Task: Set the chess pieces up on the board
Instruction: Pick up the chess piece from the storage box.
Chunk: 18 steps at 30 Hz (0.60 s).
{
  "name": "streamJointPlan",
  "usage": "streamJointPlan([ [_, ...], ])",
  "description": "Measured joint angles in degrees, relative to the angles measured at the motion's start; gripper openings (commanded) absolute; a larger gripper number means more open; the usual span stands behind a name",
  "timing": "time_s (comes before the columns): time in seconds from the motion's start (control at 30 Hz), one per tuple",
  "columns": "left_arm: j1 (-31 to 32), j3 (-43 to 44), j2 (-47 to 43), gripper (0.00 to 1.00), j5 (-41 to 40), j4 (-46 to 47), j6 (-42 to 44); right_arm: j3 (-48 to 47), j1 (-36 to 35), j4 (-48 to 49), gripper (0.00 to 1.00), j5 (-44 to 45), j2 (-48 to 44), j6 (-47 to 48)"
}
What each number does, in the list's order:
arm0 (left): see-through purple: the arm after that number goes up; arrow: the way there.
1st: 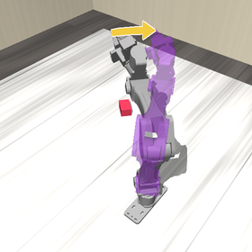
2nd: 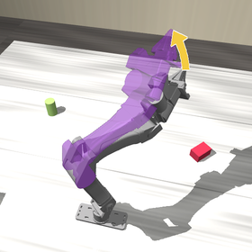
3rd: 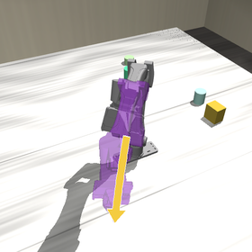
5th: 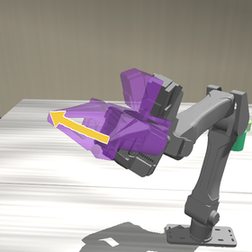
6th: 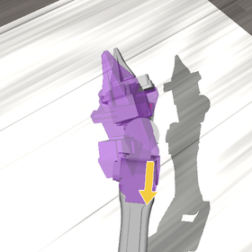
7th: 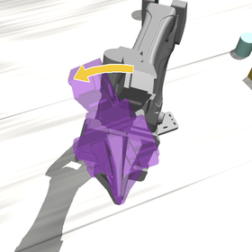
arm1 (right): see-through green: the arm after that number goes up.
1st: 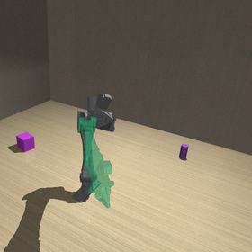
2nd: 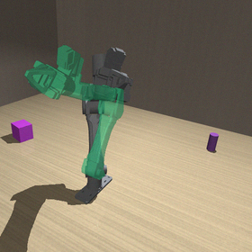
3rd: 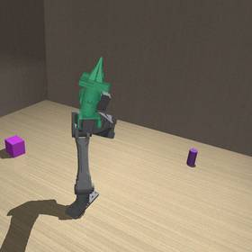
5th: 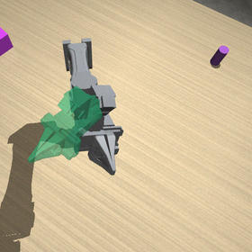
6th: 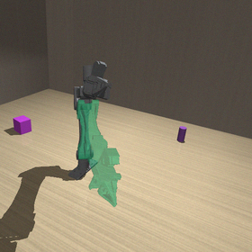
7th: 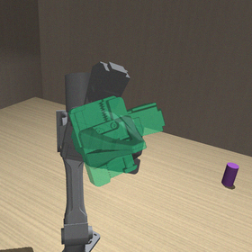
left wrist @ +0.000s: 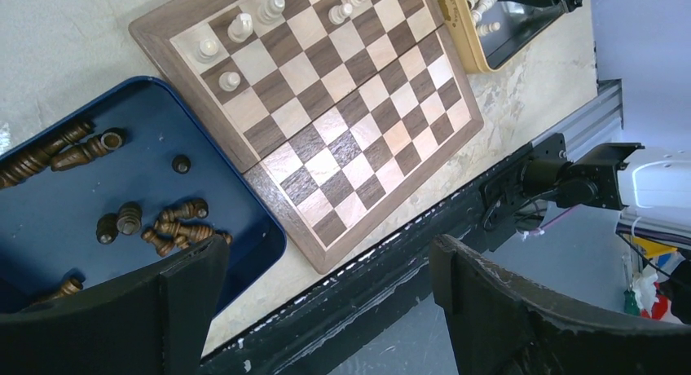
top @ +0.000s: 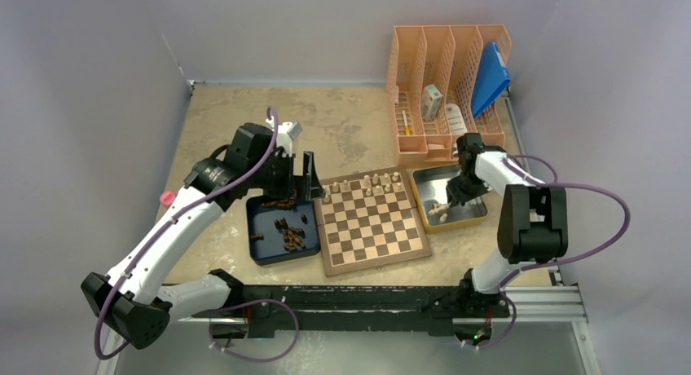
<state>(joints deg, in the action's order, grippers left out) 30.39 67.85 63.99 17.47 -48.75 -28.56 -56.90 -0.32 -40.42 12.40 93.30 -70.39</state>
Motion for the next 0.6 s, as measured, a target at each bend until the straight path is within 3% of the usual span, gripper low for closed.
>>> streamJointPlan([
  [0.1, 0.00, 0.94, -0.24, 0.93, -0.66, -0.02, 0.00, -1.31, 0.00, -1.38, 0.00, 0.57, -0.48, 0.09],
  [0.6, 0.00, 1.16, -3.87, 0.89, -3.63, 2.40, -2.99, -9.86, 0.00, -8.50, 0.00, -1.03, -3.80, 1.16],
])
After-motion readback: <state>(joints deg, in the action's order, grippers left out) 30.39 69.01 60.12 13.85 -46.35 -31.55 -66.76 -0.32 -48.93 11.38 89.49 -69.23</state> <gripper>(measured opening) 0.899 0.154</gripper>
